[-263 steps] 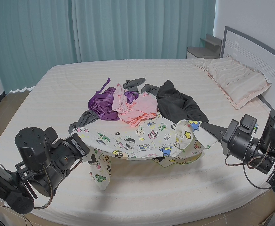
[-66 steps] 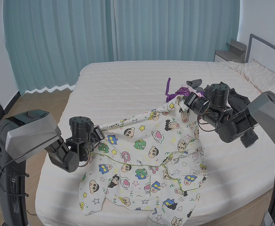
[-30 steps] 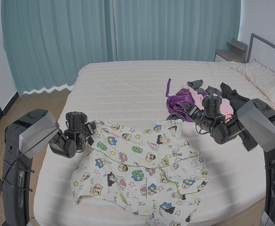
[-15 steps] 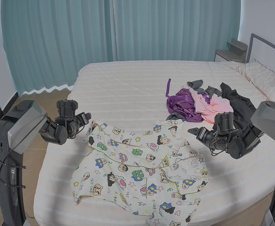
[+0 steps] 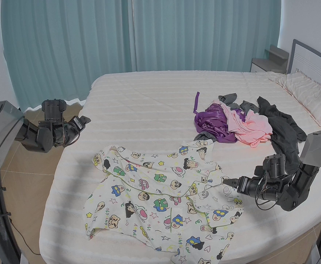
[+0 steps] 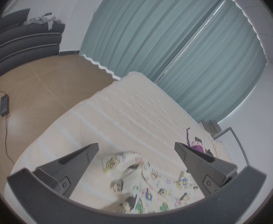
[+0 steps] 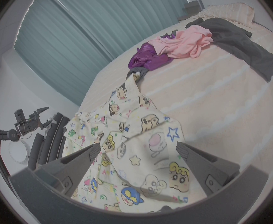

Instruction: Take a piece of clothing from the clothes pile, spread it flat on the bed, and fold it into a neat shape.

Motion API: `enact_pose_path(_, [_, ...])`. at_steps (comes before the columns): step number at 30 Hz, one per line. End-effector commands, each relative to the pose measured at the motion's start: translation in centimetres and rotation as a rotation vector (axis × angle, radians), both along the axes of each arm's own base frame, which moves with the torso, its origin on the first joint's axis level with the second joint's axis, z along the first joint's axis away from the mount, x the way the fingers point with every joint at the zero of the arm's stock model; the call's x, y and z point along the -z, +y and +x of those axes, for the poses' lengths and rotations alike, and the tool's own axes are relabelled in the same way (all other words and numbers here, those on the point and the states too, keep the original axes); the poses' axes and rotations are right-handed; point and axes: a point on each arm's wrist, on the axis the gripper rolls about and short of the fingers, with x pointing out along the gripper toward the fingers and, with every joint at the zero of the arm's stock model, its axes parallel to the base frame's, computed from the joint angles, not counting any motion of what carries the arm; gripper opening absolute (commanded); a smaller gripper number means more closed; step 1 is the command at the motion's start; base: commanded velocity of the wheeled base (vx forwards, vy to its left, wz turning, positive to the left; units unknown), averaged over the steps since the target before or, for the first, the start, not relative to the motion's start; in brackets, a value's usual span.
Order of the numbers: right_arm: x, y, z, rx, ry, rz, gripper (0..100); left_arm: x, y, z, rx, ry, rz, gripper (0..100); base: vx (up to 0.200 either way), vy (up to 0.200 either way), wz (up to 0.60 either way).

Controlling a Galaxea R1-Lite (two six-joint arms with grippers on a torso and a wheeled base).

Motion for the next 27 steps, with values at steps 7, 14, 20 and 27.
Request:
enact_pose_path(7, [5.2, -1.4, -1.2, -0.102, 0.089, -0.091, 100, -1.0, -3.4, -13.2, 0.065, 0.16, -0.285, 100, 0.0, 0.0, 0.0])
enact_pose_path(14, [6.4, -2.1, -1.0, -0.077, 0.047, -0.084, 100, 0.4, -5.4, -15.0, 0.131, 0.086, -0.313, 100, 0.0, 0.0, 0.0])
enact_pose_path(20, [6.8, -2.3, -0.9, -0.076, 0.053, -0.079, 100, 0.5, -5.5, -15.0, 0.134, 0.075, -0.317, 100, 0.0, 0.0, 0.0])
enact_pose_path(27, [6.9, -2.1, -0.2, -0.089, 0.035, -0.057, 100, 0.9, -5.5, -14.9, 0.134, 0.087, -0.316, 100, 0.0, 0.0, 0.0])
